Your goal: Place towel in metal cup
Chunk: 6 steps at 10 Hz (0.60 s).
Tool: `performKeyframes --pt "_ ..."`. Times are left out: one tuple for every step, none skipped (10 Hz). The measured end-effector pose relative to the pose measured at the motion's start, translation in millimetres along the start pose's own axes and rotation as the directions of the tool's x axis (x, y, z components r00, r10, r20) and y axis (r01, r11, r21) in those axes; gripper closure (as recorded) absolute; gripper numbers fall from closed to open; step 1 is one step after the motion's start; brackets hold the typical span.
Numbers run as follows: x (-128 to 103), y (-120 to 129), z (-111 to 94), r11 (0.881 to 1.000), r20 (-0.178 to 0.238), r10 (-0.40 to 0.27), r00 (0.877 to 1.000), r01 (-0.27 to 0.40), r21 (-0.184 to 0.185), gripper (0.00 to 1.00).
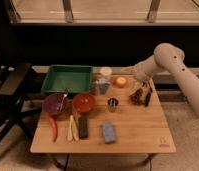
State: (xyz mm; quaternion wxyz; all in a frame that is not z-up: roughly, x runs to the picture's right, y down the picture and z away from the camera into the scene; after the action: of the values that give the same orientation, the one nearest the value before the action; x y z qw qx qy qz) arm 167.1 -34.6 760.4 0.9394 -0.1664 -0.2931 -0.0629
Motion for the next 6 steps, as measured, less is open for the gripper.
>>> performKeyframes --pt "-0.5 -0.3 0.6 1.000 0.001 -0.001 1.000 0.001 -0.001 0.20" --pt "-0.5 -0.8 0.6 1.000 0.001 -0.001 1.000 0.001 0.001 0.20" --pt "1.8 -1.9 1.3 1.000 0.009 0.001 1.000 -0.001 0.017 0.20" --pt "6.3 -6.2 2.8 0.999 0.026 -0.004 1.000 0.002 0.053 0.20" --pt "9.9 -14.6 6.0 0.996 0.050 -0.015 0.999 0.011 0.087 0.20" --pt "11.6 -21.2 9.8 0.994 0.067 -0.026 0.997 0.018 0.110 0.20"
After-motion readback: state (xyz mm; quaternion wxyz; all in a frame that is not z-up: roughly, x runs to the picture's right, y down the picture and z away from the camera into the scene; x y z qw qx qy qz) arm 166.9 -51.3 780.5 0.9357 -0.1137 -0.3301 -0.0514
